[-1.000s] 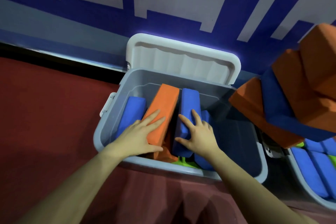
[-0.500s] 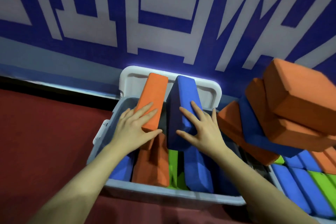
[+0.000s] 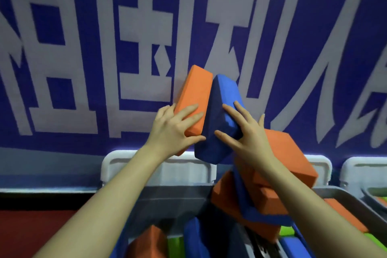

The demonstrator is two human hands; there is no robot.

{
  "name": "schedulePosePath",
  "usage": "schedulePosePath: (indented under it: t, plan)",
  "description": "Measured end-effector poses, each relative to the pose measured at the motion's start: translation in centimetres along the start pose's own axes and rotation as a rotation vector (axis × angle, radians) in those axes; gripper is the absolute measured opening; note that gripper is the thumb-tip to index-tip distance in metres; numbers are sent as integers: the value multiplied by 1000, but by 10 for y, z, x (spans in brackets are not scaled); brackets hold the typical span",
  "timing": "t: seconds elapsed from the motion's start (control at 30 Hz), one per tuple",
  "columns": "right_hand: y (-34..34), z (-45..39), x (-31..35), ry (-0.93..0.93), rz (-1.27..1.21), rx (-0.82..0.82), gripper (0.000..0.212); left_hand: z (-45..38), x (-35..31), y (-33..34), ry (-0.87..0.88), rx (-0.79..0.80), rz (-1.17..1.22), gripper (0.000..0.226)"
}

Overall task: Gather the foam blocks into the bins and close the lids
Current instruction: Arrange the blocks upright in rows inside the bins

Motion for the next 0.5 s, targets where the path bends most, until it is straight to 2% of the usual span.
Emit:
schedulePosePath:
  t: [0.2,0.37,0.5]
  plan:
    - [-74,6,-34,79,-30,-209,65,-71,-49,-4,202,-76,3,61]
    - [-90,44,-79,217,-33,-271,58,-104,-103,3,375,-76,-16,56]
    - [-91,63,-97,205,88,-238,51,-110,-130,16,466,-53,-41,63]
Point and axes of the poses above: each hand's wrist, its own z-axis away from the middle knuckle, its own y-axis out of the palm, x = y × z, the point moved 7 cm from there along -z, towards the middle knuckle, and after that the axes turned 6 degrees about -z, right-handed, at the moved point
